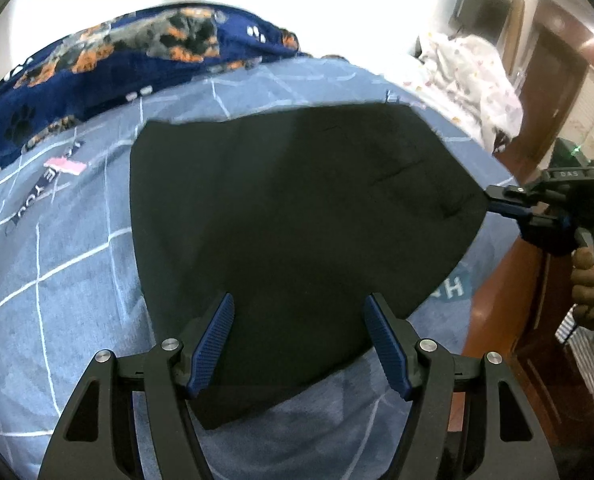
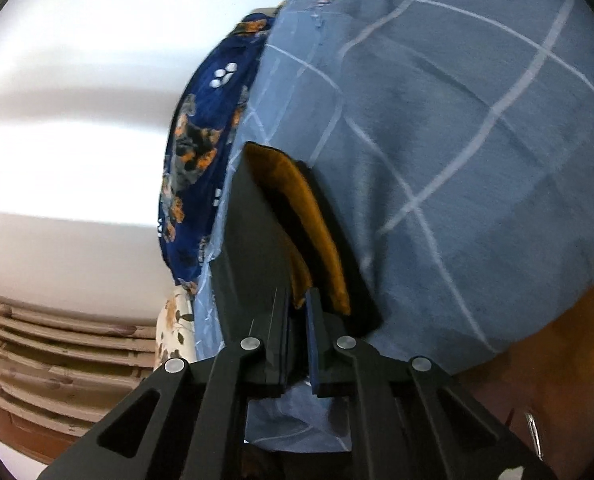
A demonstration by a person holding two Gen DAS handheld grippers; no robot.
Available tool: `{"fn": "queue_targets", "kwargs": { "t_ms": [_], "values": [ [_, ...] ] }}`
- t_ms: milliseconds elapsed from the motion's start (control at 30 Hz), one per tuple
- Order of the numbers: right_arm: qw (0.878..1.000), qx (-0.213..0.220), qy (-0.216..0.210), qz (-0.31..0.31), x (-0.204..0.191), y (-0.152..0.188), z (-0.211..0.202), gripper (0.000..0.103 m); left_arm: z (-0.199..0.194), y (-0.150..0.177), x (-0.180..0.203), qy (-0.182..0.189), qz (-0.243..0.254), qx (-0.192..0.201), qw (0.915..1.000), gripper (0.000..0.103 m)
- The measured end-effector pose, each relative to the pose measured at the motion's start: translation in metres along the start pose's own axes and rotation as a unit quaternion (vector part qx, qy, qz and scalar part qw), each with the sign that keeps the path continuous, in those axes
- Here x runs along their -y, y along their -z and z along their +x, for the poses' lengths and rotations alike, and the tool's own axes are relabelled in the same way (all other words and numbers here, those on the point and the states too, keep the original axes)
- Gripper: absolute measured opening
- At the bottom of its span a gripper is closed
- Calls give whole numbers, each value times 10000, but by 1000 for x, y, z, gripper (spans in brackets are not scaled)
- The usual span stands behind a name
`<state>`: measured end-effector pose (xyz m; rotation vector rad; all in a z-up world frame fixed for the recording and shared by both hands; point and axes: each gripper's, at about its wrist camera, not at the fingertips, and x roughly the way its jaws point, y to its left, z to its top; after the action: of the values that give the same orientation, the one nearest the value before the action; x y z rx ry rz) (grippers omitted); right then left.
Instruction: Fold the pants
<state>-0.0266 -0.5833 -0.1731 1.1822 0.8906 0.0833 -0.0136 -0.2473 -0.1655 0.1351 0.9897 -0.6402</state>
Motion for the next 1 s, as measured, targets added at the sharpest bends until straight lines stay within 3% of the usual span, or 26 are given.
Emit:
{"fn": "queue_targets", "kwargs": {
  "t_ms": [133, 367, 500, 600, 667, 700, 733, 800, 900, 1000],
  "values": [
    [9995, -38, -66, 298, 19, 7, 4, 7, 4, 5, -3, 21, -10, -35, 10000, 68],
    [9999, 55, 92, 48, 7, 1, -1, 13, 5, 6, -3, -1, 2, -45, 10000, 68],
    [9989, 172, 407, -131, 1, -4, -5, 38, 5, 7, -1, -13, 11, -38, 10000, 68],
    [9991, -49, 371, -178, -3, -6, 4, 41, 5, 7, -1, -19, 10, -37, 10000, 68],
    [9989, -200, 372, -222, -5, -5, 14, 40, 5, 7, -1, -20, 19, -38, 10000, 68],
    [9986, -240, 381, -271, -7, -4, 17, 27, 5, 7, -1, -25, 20, -37, 10000, 68],
    [9982, -290, 411, -340, -9, -3, 21, 22, 5, 7, -2, -29, 22, -34, 10000, 68],
    [9982, -306, 425, -296, -8, -3, 24, 20, 2, 7, -2, 1, -10, -3, 10000, 68],
    [9995, -252, 77, -154, -5, -1, 16, 18, -7, 5, -7, 144, -185, 144, 9996, 68],
    [9992, -345, 217, -27, 10, 0, 22, 17, -26, -1, -16, 228, -396, 491, 9977, 68]
  ]
}}
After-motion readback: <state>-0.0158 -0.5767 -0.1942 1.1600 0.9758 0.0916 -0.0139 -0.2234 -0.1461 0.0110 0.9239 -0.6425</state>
